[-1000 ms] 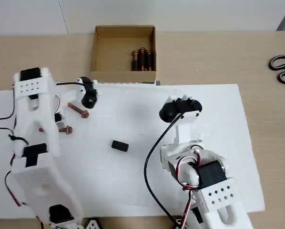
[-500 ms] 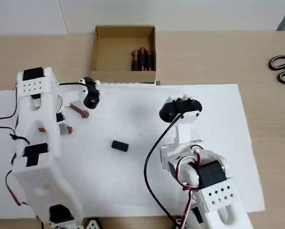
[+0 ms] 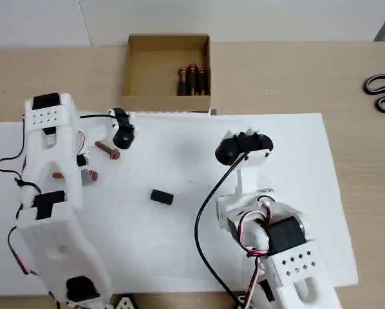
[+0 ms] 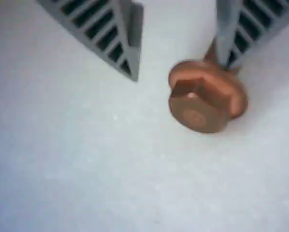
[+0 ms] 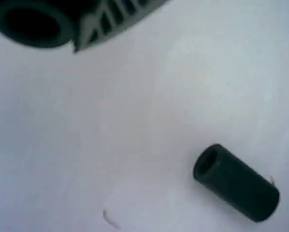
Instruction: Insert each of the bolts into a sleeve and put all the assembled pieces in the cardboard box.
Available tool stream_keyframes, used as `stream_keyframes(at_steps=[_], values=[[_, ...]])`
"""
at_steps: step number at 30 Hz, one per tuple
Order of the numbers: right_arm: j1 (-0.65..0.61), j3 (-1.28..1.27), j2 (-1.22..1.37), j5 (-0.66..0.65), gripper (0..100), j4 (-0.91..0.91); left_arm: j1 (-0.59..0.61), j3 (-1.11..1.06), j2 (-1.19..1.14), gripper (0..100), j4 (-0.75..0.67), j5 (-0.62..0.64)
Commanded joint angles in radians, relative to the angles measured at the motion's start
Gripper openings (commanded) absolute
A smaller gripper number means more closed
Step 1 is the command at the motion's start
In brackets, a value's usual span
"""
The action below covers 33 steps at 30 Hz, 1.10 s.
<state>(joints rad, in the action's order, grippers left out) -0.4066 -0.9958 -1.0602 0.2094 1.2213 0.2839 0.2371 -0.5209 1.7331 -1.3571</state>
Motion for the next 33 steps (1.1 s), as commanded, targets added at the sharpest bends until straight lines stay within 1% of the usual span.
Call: stream_keyframes(at_steps=[1, 8, 12, 14, 22, 26, 30, 33], values=[[0.008, 0.006, -0.008, -0.003, 0.4, -0.019, 0.006, 0.039, -0.040, 11, 0.012, -0.331], [0.008, 0.006, -0.015, -0.003, 0.4, -0.016, 0.006, 0.102, -0.129, 10, 0.012, -0.310], [0.008, 0.006, -0.015, -0.003, 0.4, -0.015, 0.006, 0.107, -0.161, 4, 0.014, -0.304], [0.008, 0.006, -0.015, -0.003, 0.4, -0.015, 0.008, 0.107, -0.164, 2, 0.014, -0.302], [0.008, 0.006, -0.015, -0.003, 0.4, -0.016, 0.002, 0.130, -0.164, 1, 0.018, -0.292], [0.008, 0.006, -0.015, -0.003, 0.4, -0.019, -0.021, 0.188, -0.163, 2, 0.018, -0.204], [0.008, 0.006, -0.016, -0.003, 0.4, -0.019, -0.069, 0.260, -0.166, 2, 0.018, -0.023], [0.008, 0.006, -0.016, -0.003, 0.4, -0.019, -0.098, 0.282, -0.164, 2, 0.018, 0.084]])
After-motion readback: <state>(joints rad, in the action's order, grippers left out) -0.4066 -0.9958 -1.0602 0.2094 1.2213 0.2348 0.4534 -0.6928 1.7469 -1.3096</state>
